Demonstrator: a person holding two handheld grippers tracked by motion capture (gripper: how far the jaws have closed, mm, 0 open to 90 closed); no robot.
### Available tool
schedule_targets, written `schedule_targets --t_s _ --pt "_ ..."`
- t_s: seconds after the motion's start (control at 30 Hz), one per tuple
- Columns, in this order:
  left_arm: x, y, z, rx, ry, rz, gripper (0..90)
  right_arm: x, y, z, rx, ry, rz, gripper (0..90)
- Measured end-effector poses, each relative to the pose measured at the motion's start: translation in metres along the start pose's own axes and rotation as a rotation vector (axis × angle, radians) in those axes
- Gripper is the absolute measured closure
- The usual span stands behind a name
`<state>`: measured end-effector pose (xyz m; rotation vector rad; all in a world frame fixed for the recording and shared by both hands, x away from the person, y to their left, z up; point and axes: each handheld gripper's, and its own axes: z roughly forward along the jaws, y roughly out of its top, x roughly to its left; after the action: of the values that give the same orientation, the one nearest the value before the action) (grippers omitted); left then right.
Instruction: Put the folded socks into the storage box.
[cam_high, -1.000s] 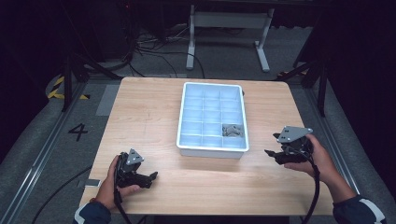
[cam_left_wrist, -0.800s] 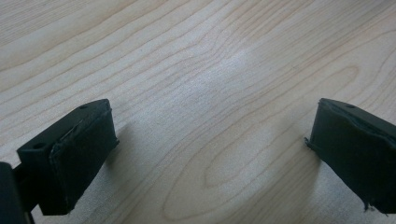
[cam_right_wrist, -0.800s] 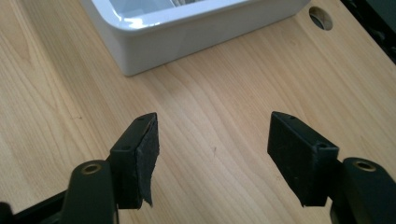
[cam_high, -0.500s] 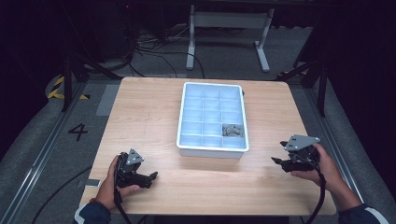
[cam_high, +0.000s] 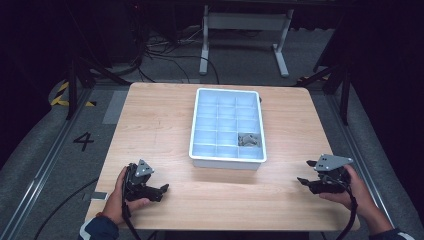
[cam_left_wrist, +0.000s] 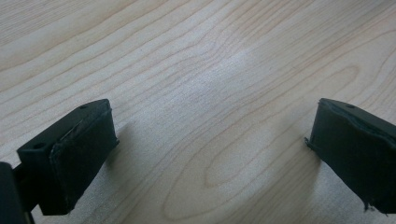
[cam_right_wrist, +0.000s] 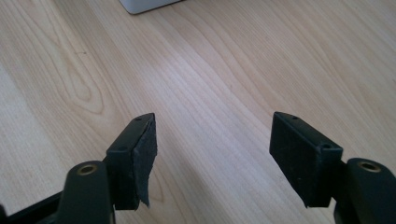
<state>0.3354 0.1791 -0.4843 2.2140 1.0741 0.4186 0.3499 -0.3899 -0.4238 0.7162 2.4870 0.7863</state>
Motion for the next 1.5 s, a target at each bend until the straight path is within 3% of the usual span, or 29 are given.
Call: schedule_targets --t_s 0.33,0.63,0.67,0.7,0.73,0.8,0.93,1.5 --pt "0.0 0.0 0.0 0.0 -0.003 -0.004 0.8 -0.003 -0.028 -0.001 -0.017 -0.002 0.069 31.2" --pt "0.0 0.0 0.0 0.0 -0.011 -0.008 0.8 -0.003 -0.061 0.002 -0.029 0.006 0.168 28.4" --pt "0.0 0.0 0.0 0.0 -0.005 -0.004 0.8 -0.004 -0.068 0.003 -0.044 -0.003 0.215 27.5" --pt "0.0 0.0 0.0 0.0 -0.005 -0.004 0.8 -0.004 -0.068 0.003 -0.044 -0.003 0.215 27.5" --pt "0.0 0.0 0.0 -0.001 -0.008 -0.007 0.8 -0.004 -0.075 0.005 -0.05 -0.031 0.246 25.8" --pt "0.0 0.0 0.0 0.0 -0.005 -0.004 0.8 -0.004 -0.077 0.006 -0.049 -0.03 0.264 23.9" --pt "-0.001 0.0 0.0 0.001 -0.012 -0.017 0.8 -0.005 -0.089 0.007 -0.111 -0.004 0.358 22.4" --pt "-0.002 0.0 0.0 0.002 0.002 -0.027 0.7 -0.005 -0.088 0.008 -0.108 -0.015 0.368 20.9"
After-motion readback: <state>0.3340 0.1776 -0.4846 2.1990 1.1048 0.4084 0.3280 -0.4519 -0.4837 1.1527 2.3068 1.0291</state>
